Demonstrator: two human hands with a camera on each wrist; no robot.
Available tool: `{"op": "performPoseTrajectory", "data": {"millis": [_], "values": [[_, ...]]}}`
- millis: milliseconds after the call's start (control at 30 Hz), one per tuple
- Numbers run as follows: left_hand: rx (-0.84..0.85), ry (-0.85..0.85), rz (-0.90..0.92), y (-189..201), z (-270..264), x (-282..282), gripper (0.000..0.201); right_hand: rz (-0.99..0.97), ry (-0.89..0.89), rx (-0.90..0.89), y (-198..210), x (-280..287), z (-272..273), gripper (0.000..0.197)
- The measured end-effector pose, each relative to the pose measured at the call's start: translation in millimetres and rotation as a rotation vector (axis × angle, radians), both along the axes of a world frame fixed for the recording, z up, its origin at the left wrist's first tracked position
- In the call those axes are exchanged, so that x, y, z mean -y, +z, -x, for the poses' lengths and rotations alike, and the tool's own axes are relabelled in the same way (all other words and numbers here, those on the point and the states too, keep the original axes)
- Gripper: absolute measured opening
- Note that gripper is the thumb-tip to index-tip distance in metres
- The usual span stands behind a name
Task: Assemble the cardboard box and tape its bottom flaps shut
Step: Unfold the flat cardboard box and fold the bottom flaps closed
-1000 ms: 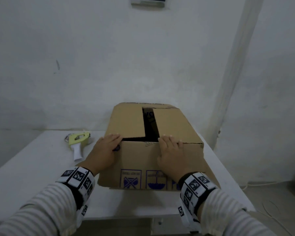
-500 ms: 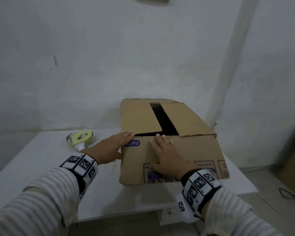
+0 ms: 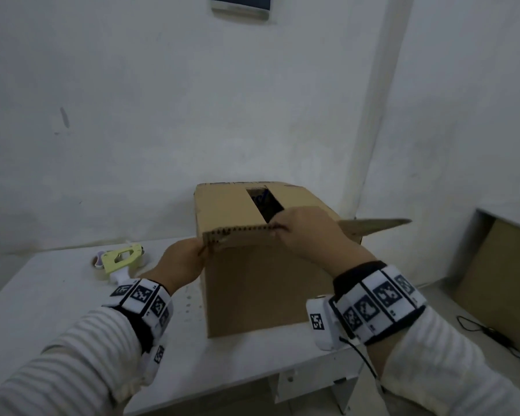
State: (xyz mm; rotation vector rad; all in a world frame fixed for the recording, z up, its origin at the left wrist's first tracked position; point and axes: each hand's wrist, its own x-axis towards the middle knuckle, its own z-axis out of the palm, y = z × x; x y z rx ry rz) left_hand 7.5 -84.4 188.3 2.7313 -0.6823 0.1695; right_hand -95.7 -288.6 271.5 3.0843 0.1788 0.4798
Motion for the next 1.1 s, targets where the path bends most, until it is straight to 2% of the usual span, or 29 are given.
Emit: {"op": "performPoseTrajectory", "data": {"millis": [100,167,233,333,467,600,700,800,900,967,1100], "values": [[0.041,0.09,0.175,-4,2,8,0.03,-0.068,-0.072,0.3,-9,2,-24,0.025],[0.076,0.149,0.256,-9,1,14,0.033,-0.143,-0.078,0.433,-24,8,-40,0.04],[0.101,0.205,0.293,-13,-2,19,0.035,-0.135,-0.069,0.486,-37,16,-54,0.06],[0.137,0.278,0.334,-16,-7,25,0.03,-0.19,-0.104,0.33,-51,31,-74,0.074],[0.103,0.329,0.431,-17,-12,34,0.02,-0.209,-0.172,0.128,-73,50,-90,0.07],[0.055,0.369,0.529,-19,-16,46,0.043,-0.19,-0.187,-0.036,-92,68,-108,0.062],[0.061,0.434,0.427,-26,-19,55,0.039,-0.155,-0.146,-0.172,-101,78,-118,0.056],[0.103,0.466,0.317,-29,-24,61,0.033,-0.145,-0.124,-0.208,-104,82,-125,0.056],[0.112,0.525,0.232,-21,-31,69,0.028,-0.17,-0.106,-0.281,-98,83,-128,0.058],[0.061,0.55,0.181,-11,-35,75,0.028,-0.187,-0.085,-0.343,-89,83,-129,0.058],[-0.062,0.553,0.022,7,-45,88,0.036,-0.096,-0.023,-0.433,-69,83,-138,0.036]]}}
